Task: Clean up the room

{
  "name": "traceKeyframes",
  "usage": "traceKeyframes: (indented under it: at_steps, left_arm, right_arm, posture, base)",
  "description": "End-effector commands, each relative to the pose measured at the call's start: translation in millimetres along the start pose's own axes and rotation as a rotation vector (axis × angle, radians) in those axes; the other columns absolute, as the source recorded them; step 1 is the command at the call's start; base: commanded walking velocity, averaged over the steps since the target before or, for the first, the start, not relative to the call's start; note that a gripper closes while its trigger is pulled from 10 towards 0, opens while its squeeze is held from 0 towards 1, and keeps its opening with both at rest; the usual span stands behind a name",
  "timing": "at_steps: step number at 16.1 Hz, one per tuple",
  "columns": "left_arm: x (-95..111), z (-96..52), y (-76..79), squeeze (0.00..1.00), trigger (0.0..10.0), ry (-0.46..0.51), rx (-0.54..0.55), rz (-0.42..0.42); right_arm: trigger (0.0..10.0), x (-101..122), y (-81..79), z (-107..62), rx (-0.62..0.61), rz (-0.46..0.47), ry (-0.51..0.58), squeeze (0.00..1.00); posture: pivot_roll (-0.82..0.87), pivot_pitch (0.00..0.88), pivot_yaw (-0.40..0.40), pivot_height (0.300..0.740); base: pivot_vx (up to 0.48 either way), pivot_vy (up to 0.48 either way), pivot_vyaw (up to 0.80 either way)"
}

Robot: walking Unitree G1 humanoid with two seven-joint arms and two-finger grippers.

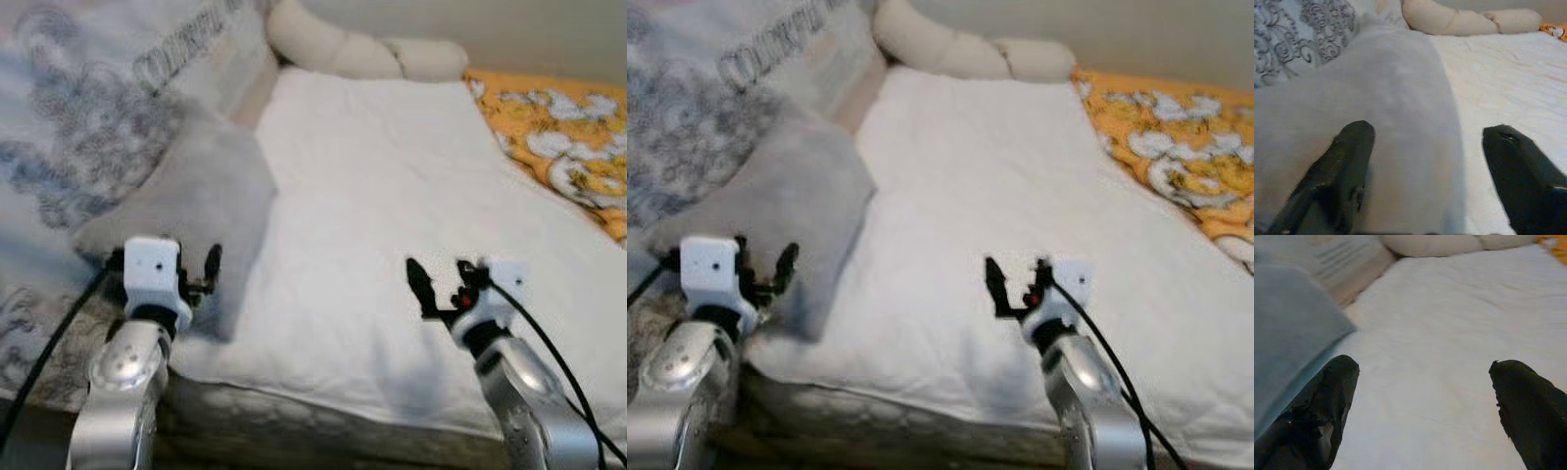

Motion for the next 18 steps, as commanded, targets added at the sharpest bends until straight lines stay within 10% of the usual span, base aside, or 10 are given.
traceKeyframes:
  at_steps: [1,18]
  left_arm:
    - [5,-0.5,-6.7,1.0,10.0,-0.004,0.028,0.024]
    - [17,20.6,12.4,1.0,10.0,-0.039,-0.047,0.041]
  right_arm:
    - [10.0,3,-2.4,4.5,-0.014,0.024,0.007,1.0]
    - [10.0,9,-9.4,24.1,-0.043,0.082,-0.011,1.0]
  posture:
    - [-0.04,0.0,-0.018,0.74]
    - [-0.05,0.0,-0.062,0.74]
  base:
    - [0.0,-0.48,0.0]
    - [0.0,-0.48,0.0]
Point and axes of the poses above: a point about 5 cm out from each wrist's last joint towards the gripper, its own z axis pointing out of the wrist towards the gripper, its own x axis along the axis of the wrist's last joint, y = z × x, the point moved 1 cm from there along z, pointing out of the wrist towards the gripper, and after that the axes turned 14 degrees about z, right-handed, at the moved point
